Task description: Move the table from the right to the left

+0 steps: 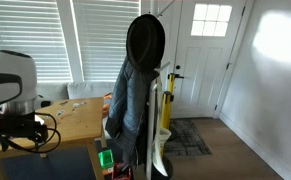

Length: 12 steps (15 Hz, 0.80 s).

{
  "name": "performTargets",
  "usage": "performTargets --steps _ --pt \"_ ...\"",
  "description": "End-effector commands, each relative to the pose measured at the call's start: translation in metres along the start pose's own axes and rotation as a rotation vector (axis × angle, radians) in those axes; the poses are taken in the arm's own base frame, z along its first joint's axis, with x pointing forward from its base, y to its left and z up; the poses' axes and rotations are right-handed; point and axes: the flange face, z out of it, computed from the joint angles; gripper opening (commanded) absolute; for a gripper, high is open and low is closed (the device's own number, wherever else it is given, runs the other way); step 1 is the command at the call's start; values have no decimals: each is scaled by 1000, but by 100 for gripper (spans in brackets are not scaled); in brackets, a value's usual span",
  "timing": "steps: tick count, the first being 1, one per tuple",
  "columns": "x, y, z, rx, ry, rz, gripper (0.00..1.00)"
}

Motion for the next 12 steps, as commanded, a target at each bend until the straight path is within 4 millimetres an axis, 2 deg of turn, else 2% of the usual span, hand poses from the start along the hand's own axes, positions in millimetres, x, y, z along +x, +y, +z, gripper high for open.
performTargets --steps 1,6,7,12 --pt "0 0 0 0 -1 0 100" --pt "0 0 0 0 -1 0 100" --pt "6 7 -2 -26 23 11 100" --pt "64 51 -33 -134 257 -34 100"
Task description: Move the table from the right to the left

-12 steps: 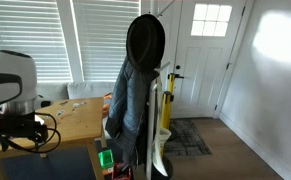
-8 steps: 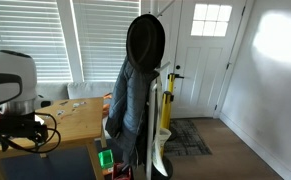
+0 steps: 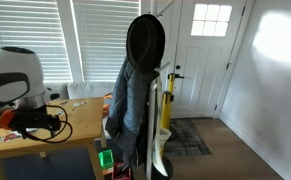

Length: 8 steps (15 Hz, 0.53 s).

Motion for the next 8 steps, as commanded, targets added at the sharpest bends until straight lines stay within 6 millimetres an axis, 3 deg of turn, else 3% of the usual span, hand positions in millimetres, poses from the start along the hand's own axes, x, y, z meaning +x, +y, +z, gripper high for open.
performTargets --steps 1,5,6,8 --pt "53 32 -8 -52 124 -35 100" --pt "109 62 -5 -143 203 -8 100" --pt "121 72 -1 -153 206 13 84" --pt "143 89 8 -198 240 53 68"
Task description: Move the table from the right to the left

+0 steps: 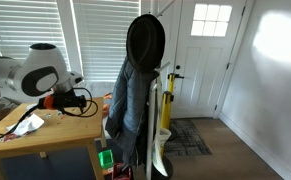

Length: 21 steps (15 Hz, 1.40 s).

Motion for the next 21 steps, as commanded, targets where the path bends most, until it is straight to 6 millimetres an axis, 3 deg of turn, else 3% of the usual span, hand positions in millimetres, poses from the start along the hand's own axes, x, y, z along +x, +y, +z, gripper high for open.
performTargets --steps 1,5,9,14,21 --pt "44 34 33 -75 45 65 59" --pt "62 61 70 -161 75 128 32" --pt "64 78 103 -192 62 172 4" --pt "62 85 137 -242 40 151 0" --pt "54 78 165 -248 -9 68 0"
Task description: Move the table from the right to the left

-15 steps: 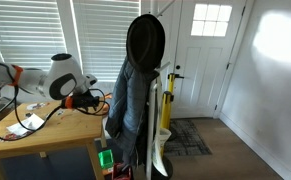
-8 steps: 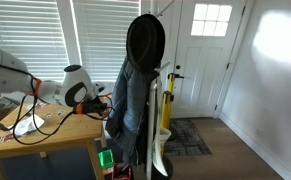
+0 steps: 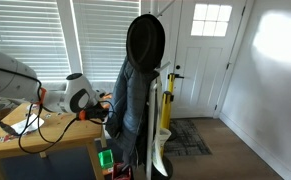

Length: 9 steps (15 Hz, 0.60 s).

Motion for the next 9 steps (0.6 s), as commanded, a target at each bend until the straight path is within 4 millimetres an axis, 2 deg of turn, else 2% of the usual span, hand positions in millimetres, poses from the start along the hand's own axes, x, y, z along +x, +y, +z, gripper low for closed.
performTargets --steps 1,9 --pt "2 -3 9 -16 1 -56 0" --pt "-4 -6 17 -18 -23 -150 0"
